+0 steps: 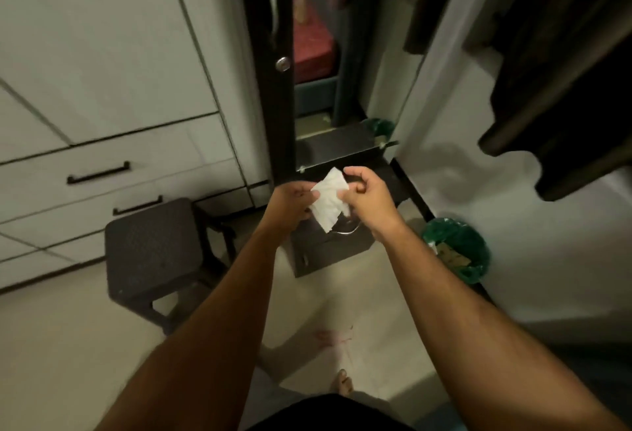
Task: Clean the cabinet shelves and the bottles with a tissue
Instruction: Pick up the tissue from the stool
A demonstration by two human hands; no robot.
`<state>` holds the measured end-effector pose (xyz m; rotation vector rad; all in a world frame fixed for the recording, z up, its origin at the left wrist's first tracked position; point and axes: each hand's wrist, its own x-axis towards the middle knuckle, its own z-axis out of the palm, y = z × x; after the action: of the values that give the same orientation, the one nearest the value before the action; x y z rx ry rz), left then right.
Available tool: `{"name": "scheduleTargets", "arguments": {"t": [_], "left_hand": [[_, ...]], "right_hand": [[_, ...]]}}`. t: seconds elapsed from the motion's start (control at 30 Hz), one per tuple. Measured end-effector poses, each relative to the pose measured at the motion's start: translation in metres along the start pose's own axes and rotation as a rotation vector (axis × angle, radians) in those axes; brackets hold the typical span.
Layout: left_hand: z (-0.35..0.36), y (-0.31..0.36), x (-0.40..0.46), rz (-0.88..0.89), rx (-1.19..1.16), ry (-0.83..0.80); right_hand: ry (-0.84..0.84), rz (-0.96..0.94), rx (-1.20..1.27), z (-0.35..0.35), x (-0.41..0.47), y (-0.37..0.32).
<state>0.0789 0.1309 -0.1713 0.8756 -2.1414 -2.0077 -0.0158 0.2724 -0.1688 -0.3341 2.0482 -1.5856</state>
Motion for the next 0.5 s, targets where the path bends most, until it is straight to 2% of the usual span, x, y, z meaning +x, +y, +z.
{"name": "scheduleTargets", "arguments": {"t": [0.17, 0.27, 0.5], "left_hand": [[0.060, 0.037, 0.004, 0.069, 0.082, -0.133], [0.089, 0.045, 0.016, 0.035, 0.048, -0.207], [0.152, 0.034, 0.046, -0.093, 0.104, -0.373]], "right_hand": [[0.007, -0.104, -0.251, -0.075, -0.019, -0.006], [0.011, -0.129, -0.382, -0.101, -0.020, -0.001], [0.188, 0.079, -0.167, -0.145, -0.008, 0.042]]}}
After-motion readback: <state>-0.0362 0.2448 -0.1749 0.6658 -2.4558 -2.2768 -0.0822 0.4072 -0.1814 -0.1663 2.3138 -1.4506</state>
